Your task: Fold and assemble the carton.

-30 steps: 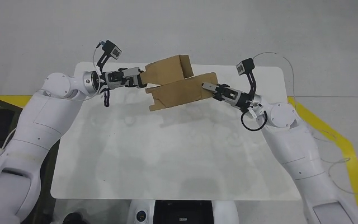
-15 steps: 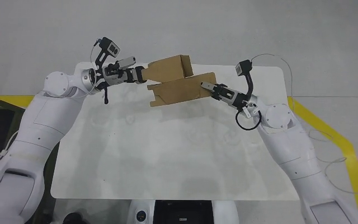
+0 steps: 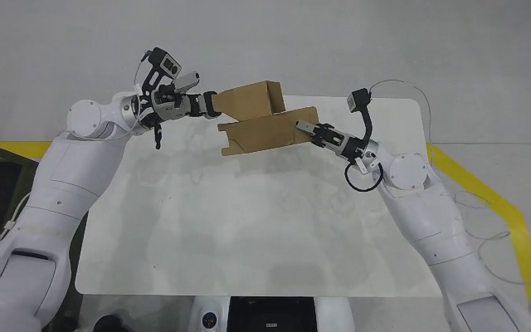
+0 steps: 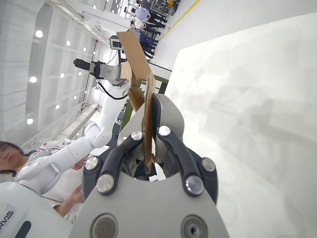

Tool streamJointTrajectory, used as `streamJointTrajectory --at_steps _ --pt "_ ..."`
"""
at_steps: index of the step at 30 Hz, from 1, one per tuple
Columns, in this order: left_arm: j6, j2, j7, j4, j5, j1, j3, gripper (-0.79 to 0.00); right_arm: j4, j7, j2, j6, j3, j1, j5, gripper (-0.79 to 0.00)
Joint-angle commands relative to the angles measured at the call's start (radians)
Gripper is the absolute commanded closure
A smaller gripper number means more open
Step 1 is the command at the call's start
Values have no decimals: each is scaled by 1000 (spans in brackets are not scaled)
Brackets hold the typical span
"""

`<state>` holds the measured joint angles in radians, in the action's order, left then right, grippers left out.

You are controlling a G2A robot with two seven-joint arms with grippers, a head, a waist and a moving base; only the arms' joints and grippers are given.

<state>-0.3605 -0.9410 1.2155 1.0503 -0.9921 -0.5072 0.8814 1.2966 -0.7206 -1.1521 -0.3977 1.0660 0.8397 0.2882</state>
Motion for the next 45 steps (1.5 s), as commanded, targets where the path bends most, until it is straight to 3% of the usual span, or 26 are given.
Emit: streamJointTrajectory --at_steps 1,12,13,14,17,32,35,41,44,45 --pt "-2 -6 1 -5 9 0 -2 -785 -1 3 -1 -1 1 1 -2 0" --pt "-14 -33 18 -29 52 -1 -2 -785 15 -10 -4 3 13 9 -3 0" --pt "-16 -34 19 -31 60 -2 -2 -733 16 -11 -4 4 14 11 -3 0" --pt "-16 -36 19 -34 66 -4 -1 -606 17 -14 -5 4 15 12 -4 0" --pt "-14 -41 13 -39 81 -9 2 -403 22 -18 -6 5 16 14 -2 0" --pt "11 -55 -10 -47 153 -29 31 -323 31 -45 -9 -2 26 23 -3 0" --pt "16 -58 -11 -47 164 -33 37 -265 33 -48 -9 -3 30 25 -4 0" --pt "23 -62 -10 -43 178 -41 50 0 39 -55 -9 -2 38 32 -3 0" --pt "28 -64 -10 -41 186 -45 58 0 40 -57 -9 -2 41 36 -1 0" --pt "29 -64 -10 -39 187 -47 60 0 40 -58 -9 -1 42 37 -2 -372"
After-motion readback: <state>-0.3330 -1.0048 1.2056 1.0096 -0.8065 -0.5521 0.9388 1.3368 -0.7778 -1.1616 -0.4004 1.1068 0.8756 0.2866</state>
